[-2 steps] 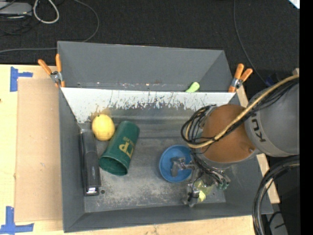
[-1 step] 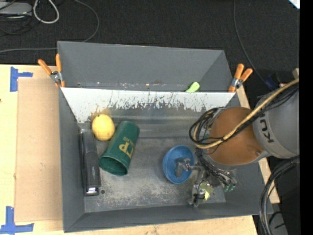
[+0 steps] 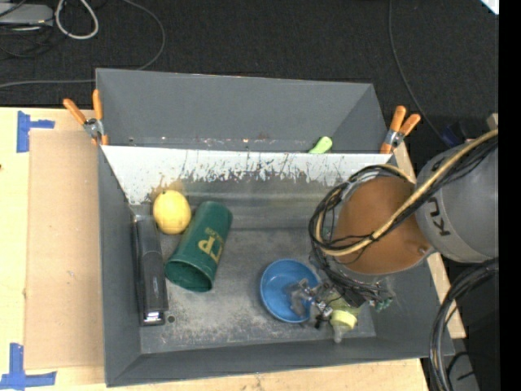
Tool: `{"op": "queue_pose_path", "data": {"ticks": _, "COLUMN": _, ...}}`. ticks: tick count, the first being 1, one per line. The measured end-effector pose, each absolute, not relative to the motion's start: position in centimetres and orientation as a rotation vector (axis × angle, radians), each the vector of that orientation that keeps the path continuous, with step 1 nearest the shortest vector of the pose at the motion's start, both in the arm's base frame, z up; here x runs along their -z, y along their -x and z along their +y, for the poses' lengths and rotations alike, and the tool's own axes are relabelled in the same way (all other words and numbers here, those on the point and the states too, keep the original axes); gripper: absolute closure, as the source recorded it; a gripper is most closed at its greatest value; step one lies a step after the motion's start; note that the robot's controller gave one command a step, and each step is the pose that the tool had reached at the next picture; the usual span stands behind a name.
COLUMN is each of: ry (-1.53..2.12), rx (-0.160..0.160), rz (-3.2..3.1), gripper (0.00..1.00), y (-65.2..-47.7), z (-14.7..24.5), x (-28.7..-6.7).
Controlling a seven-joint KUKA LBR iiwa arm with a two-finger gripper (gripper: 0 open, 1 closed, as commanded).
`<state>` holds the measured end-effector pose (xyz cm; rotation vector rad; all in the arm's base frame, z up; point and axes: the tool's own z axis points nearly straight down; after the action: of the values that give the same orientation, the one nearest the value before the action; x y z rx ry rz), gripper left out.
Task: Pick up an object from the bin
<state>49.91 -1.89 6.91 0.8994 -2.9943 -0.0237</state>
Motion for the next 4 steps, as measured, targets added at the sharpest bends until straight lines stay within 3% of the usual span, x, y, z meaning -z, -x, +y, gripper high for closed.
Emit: {"op": "queue_pose_path", "data": {"ticks": 4, "ry": -0.898, "rx": 0.029, "rz": -2.989, "gripper": 1.00, "y": -50.1, "z": -2.2, "x": -8.1}}
